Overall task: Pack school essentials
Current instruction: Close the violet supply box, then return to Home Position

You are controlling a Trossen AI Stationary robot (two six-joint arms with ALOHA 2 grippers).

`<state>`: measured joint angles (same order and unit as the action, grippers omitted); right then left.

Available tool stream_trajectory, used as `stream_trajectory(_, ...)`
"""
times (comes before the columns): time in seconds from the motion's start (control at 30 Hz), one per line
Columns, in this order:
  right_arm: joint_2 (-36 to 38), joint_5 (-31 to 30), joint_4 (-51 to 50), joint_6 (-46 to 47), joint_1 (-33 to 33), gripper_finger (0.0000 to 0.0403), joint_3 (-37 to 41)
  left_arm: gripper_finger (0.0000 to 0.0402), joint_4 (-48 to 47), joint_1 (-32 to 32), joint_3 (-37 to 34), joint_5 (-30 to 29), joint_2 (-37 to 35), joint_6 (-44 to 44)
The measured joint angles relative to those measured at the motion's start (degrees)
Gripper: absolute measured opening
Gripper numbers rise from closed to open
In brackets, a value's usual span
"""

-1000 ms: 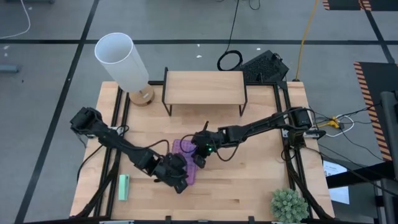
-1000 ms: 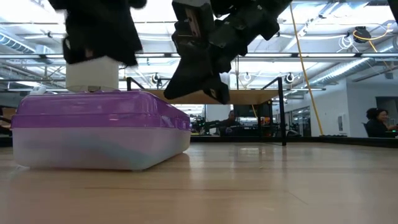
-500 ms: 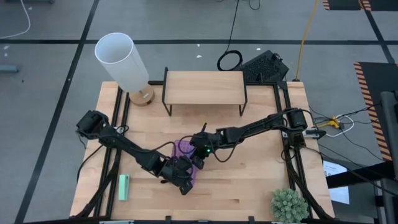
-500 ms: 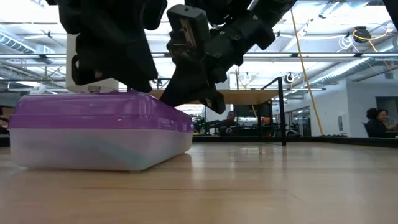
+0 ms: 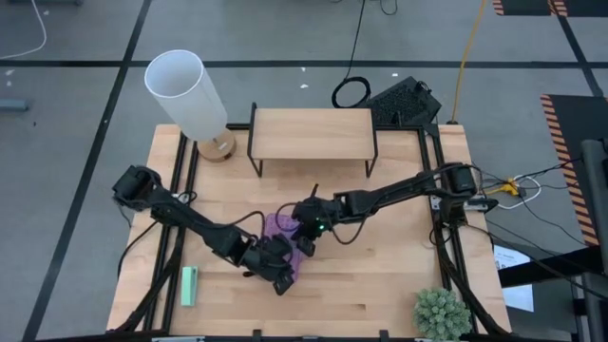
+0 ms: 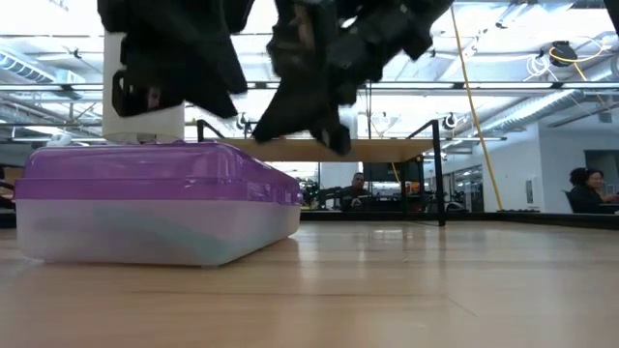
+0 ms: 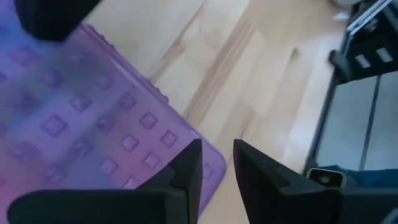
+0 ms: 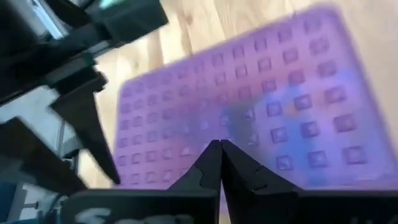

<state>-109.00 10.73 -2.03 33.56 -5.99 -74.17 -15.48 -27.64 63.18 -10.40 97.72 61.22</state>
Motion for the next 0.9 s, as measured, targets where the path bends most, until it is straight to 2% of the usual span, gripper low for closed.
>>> stream_trajectory(0.17, 5.31, -0.01, -5.44, -2.83, 0.73, 0.0000, -0.01, 0.0092, -2.21, 0.04, -0.02, -1.20, -4.30, -1.42)
stream_trajectory(0.37, 15.27, 0.03, -15.87, -9.02, 0.66, 0.0000, -0.02, 0.0092, -10.38, 0.15, 0.04, -3.52, -10.31, -1.94)
stream_trajectory(0.53, 23.12, -0.19, -21.96, -8.94, 0.60, 0.0000, -0.02, 0.0092, -16.49, 1.01, 0.02, -3.75, -11.67, -6.49)
stream_trajectory(0.6, 25.98, -1.08, -23.92, -8.79, 0.50, 0.0000, -0.02, 0.0092, -15.97, 2.20, -0.02, -1.79, -11.53, -10.93)
stream_trajectory(0.73, 31.40, -5.45, -27.89, -6.52, -0.38, 0.0000, -0.02, 0.0092, -13.67, 7.16, 0.00, 6.40, -10.90, -15.80)
stream_trajectory(0.9, 37.27, -15.77, -33.49, -1.12, -3.04, 0.0000, -0.07, 0.0092, -12.88, 12.82, 0.02, 9.09, -10.96, -23.74)
